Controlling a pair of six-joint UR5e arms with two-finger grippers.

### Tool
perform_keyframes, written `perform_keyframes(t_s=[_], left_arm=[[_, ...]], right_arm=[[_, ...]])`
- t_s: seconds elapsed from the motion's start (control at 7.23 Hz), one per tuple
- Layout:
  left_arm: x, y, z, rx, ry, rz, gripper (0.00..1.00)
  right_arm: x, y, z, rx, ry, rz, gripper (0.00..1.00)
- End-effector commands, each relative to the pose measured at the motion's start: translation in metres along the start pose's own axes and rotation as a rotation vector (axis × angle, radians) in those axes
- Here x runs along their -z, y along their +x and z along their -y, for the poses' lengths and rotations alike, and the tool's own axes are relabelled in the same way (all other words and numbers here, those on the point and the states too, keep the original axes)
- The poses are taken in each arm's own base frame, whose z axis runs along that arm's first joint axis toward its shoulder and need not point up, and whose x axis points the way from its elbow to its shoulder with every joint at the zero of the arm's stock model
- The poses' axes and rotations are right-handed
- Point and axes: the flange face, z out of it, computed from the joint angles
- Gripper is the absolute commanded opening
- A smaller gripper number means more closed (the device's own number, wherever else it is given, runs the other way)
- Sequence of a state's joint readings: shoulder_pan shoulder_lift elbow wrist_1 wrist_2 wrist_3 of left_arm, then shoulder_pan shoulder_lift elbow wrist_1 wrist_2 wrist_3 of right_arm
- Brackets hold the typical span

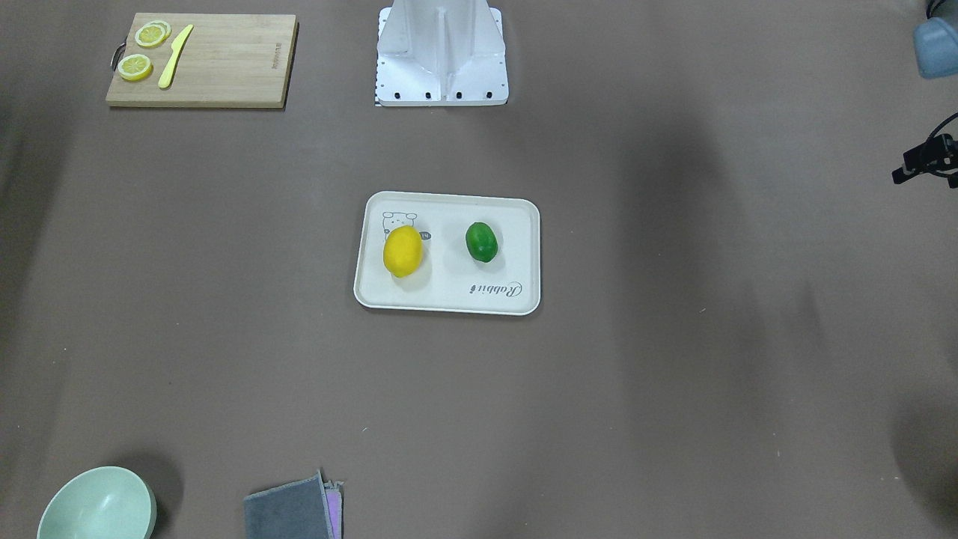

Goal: Place all lemons on tray

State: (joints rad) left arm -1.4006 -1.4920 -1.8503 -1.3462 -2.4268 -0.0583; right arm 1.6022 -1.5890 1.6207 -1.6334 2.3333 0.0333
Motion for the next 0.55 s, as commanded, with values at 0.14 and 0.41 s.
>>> perform_keyframes(t_s=[0.14,0.41], left_arm=[[0.029,-0.065,-0.032,-0.063,-0.014,0.011,0.98],[0.027,-0.115,-0.043,-0.014,-0.009,0.003,0.98]], right_arm=[[-0.003,0.007,-0.007,-0.016,-0.007,0.0,1.0],[-0.006,0.009,-0.01,-0.022,-0.013,0.004,1.0]])
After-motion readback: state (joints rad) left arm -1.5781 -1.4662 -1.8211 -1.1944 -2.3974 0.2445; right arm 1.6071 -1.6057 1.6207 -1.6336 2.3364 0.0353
